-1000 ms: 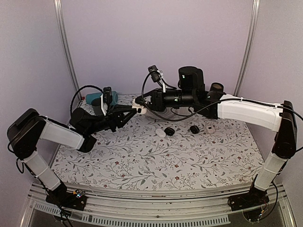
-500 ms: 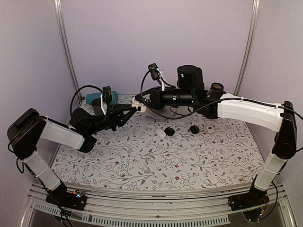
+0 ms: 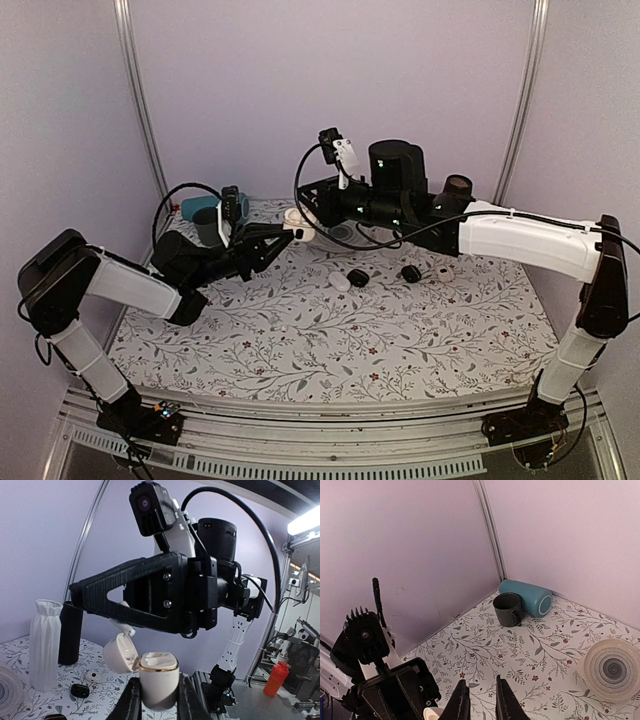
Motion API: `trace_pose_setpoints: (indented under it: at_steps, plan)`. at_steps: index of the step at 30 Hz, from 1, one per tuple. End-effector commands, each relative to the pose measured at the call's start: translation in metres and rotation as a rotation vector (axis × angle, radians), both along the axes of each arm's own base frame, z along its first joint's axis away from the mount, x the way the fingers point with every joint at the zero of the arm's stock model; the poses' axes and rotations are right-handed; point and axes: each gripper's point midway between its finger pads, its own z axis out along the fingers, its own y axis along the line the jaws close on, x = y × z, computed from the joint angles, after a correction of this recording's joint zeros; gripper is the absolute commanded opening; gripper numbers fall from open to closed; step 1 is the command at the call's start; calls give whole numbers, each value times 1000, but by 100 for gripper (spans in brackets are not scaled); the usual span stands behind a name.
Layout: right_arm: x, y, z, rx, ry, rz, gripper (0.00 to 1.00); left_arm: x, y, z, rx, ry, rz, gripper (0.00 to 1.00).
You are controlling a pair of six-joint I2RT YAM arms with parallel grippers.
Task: Insert the wireless bluetooth earbuds into the charging case
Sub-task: Insert the right earbud into the right side groove of the charging case.
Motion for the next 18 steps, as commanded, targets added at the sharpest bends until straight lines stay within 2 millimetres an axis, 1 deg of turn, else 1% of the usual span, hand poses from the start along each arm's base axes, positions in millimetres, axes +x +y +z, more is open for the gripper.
trace_pose_setpoints:
  at_steps: [1, 5, 8, 14, 18]
  plan:
    - [4, -15, 13, -38, -81, -105, 4, -14, 6, 24, -60, -101, 19, 0]
    - [-3, -16, 17, -38, -110, -93, 4, -4, 10, 24, -53, -91, 90, 0]
    - [-3, -18, 18, -50, -123, -118, 5, 0, 11, 25, -53, -95, 124, 0]
    - [-10, -13, 20, -82, -173, -135, 4, 1, 7, 26, -44, -105, 130, 0]
    - [-15, -7, 17, -114, -200, -130, 5, 1, 8, 27, -46, -105, 139, 0]
